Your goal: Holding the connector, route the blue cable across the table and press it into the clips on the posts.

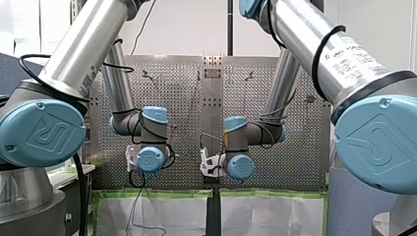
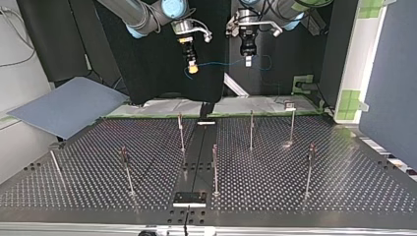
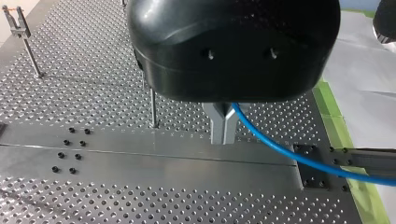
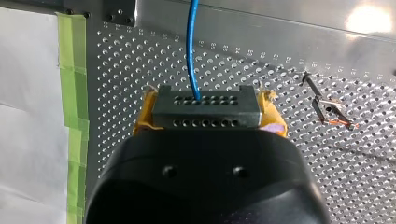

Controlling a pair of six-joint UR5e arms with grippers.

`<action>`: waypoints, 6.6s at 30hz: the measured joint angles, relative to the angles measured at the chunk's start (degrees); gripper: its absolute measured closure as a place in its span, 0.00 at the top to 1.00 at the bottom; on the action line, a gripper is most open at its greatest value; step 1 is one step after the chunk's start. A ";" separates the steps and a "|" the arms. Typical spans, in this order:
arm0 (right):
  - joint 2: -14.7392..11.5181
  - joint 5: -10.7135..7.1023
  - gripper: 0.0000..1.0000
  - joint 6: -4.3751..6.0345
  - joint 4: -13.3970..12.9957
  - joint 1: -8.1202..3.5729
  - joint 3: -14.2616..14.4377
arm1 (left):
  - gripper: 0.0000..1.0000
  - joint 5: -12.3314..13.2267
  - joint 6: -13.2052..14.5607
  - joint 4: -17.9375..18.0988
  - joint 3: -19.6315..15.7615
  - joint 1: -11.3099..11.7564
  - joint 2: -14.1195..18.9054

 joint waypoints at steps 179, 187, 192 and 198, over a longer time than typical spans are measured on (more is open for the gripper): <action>-1.60 -24.03 0.00 14.37 45.25 1.32 -60.30 | 0.00 21.94 -10.61 -36.01 34.07 36.92 18.68; -1.52 -24.29 0.00 14.12 45.18 0.99 -60.30 | 0.00 23.18 -12.01 -35.31 34.85 37.54 18.56; -1.52 -24.38 0.00 13.99 45.23 0.97 -60.30 | 0.02 23.08 -12.24 -35.46 34.87 37.77 18.55; -1.51 -24.43 0.00 13.81 45.25 0.97 -60.31 | 0.53 23.07 -12.23 -36.19 34.85 37.47 18.54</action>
